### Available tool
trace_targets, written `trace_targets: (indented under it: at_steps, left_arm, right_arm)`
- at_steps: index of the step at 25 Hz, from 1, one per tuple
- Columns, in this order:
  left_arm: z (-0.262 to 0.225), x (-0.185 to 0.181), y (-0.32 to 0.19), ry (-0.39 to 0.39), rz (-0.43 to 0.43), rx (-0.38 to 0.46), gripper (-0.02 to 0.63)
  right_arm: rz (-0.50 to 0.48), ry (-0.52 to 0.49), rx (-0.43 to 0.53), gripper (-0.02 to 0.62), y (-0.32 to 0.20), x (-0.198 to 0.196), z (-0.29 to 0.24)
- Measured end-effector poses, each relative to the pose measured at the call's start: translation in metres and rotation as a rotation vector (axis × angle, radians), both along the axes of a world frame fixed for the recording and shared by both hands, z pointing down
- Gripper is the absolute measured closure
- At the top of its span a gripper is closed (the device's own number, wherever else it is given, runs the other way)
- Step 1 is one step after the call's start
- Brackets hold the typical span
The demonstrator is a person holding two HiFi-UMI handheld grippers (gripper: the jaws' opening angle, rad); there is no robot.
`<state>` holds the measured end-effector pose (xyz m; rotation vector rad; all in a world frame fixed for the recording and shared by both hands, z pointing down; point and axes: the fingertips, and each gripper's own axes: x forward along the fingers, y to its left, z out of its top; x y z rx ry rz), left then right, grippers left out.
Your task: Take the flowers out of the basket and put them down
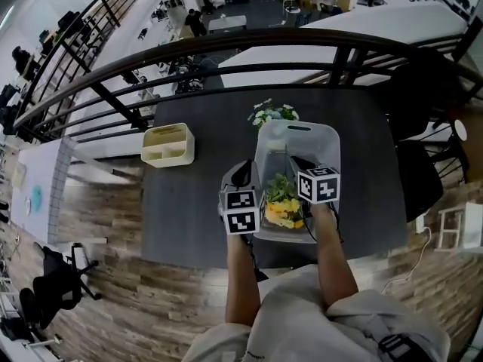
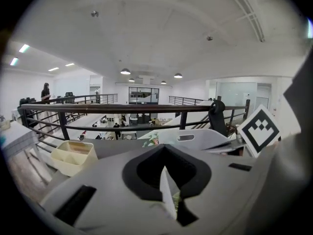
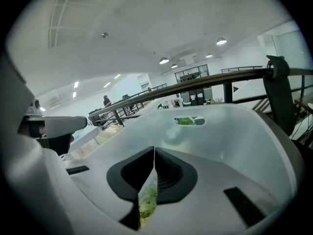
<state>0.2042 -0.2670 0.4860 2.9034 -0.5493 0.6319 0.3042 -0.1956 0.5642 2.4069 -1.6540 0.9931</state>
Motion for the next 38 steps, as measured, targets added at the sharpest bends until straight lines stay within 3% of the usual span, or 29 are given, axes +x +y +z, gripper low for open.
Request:
trace_targets:
  at_steps: [5,11,13,18,23,29,31,38]
  left_arm:
    - [0.0,0.004,-0.03,0.044,0.023,-0.056,0.586]
    - [0.016,0.002,-0.071,0.06,0.019,-0.107,0.586]
    - [0.019,0.003,-0.08,0.066,0.028,-0.13,0.586]
    - [0.025,0.004,-0.092,0.063,0.054,-0.159,0.586]
    - [0.043,-0.008,-0.12,0.046,0.028,-0.182,0.586]
    - [0.052,-0.022,-0.152,0.033,0.026,-0.208,0.586]
    - [0.052,-0.025,-0.157,0.034,0.032,-0.202,0.586]
    - [0.054,-0.032,-0.155,0.019,0.122,-0.181,0.586]
  right_arm:
    - [0.016,-0.093,-0.071,0.559,-0.006,-0.007,0.032]
    - [0.063,-0.199,-0.2,0.454,-0.004,-0.008,0.084]
    - [0.075,-0.197,-0.222,0.416,-0.009,-0.008,0.085]
    - [0.069,-0.147,-0.367,0.416,-0.006,-0.002,0.106]
    - [0.115,-0.19,-0.456,0.416,0.0,0.009,0.144]
    - [0.167,-0.309,-0.446,0.419,-0.015,-0.002,0.164]
    - [0.17,-0.304,-0.449,0.543,-0.015,-0.004,0.165]
    - [0.176,-0.211,-0.356,0.545,-0.021,-0.019,0.119]
